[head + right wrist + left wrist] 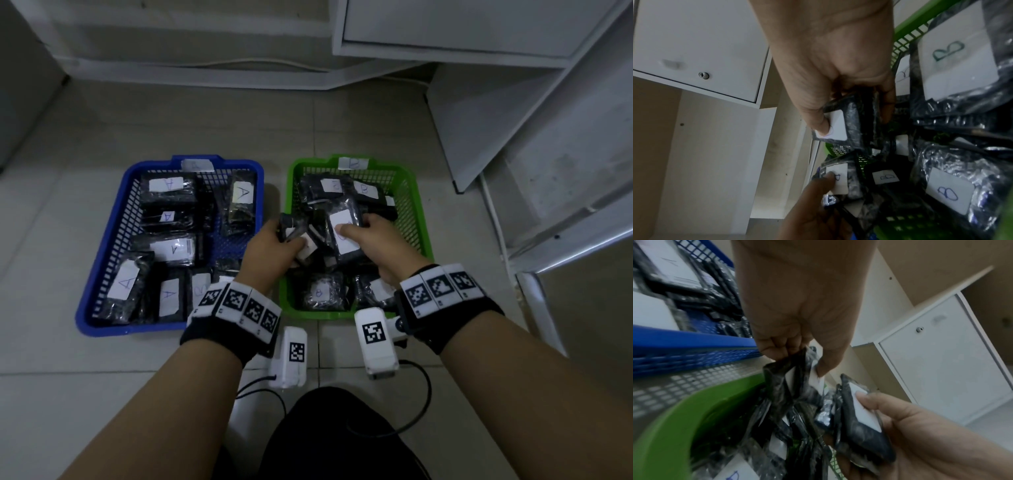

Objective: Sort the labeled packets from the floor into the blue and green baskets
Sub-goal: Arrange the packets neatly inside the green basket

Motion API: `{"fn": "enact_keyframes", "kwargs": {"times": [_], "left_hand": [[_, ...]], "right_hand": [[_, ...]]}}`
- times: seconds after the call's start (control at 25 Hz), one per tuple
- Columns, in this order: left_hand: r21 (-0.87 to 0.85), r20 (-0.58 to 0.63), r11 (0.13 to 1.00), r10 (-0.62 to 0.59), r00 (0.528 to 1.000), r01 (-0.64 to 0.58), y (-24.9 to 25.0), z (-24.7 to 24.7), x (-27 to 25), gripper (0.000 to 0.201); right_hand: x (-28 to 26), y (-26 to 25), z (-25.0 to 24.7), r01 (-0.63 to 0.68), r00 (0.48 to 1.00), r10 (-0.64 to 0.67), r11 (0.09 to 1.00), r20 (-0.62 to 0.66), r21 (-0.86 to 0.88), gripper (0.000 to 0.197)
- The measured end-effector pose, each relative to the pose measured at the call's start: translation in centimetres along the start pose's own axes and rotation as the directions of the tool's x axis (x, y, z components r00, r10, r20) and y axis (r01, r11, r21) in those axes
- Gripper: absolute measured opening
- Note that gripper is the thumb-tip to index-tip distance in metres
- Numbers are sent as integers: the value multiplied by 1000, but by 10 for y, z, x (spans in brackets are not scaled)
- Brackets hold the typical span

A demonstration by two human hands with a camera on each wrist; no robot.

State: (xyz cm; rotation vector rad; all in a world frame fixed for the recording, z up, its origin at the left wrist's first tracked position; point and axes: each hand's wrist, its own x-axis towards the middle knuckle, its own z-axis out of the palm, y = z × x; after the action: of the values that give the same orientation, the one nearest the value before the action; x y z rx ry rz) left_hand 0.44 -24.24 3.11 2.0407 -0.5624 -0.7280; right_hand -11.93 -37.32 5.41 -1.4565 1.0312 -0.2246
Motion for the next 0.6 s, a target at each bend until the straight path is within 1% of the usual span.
{"fn": "enact_keyframes", "kwargs": {"times": [0.04, 0.08, 0.12, 0.16, 0.2, 0.24, 0.32, 0.36, 0.4, 0.52, 0.6], "left_hand": [[-60, -12, 998, -17, 1000, 16, -1, 0, -1, 44], [-98, -21, 995, -23, 1000, 21, -1, -2, -4, 51], [-107, -21, 994, -21, 1000, 18, 0, -3, -5, 60], [-109, -6, 994, -3, 1000, 2, 1, -2, -8, 63], [-114, 16, 993, 21, 1000, -19, 3, -1, -9, 59], [-120, 36, 992, 41, 998, -37, 4, 1, -9, 49], [-115, 64, 992, 51, 997, -44, 8, 7, -7, 33], [-115, 85, 993, 40, 996, -30, 10, 11, -7, 28], [-130, 103, 991, 26, 994, -12, 12, 15, -7, 26], [-237, 136, 971, -10, 991, 42, 16, 22, -13, 31], [-273, 133, 961, -7, 991, 44, 16, 25, -14, 29]], "right_hand": [[-1, -1, 2, -14, 1000, 14, 999, -9, 48, 50], [-1, -3, 3, -26, 999, 27, 996, -18, 91, 55], [-2, -4, 4, -28, 999, 31, 992, -26, 123, 60], [-2, -3, 3, -23, 999, 27, 989, -31, 143, 65], [-2, -3, 2, -19, 999, 24, 988, -29, 152, 66], [-3, -3, 1, -18, 1000, 21, 987, -14, 160, 61], [-9, -5, -1, -21, 999, 13, 982, 44, 187, 39], [-11, -6, -2, -26, 997, 12, 980, 70, 196, 30], [-12, -6, -4, -29, 996, 12, 979, 86, 202, 25], [-16, -4, -5, -39, 995, 17, 972, 98, 233, 22], [-18, -4, -6, -56, 993, 29, 968, 115, 243, 23]]}}
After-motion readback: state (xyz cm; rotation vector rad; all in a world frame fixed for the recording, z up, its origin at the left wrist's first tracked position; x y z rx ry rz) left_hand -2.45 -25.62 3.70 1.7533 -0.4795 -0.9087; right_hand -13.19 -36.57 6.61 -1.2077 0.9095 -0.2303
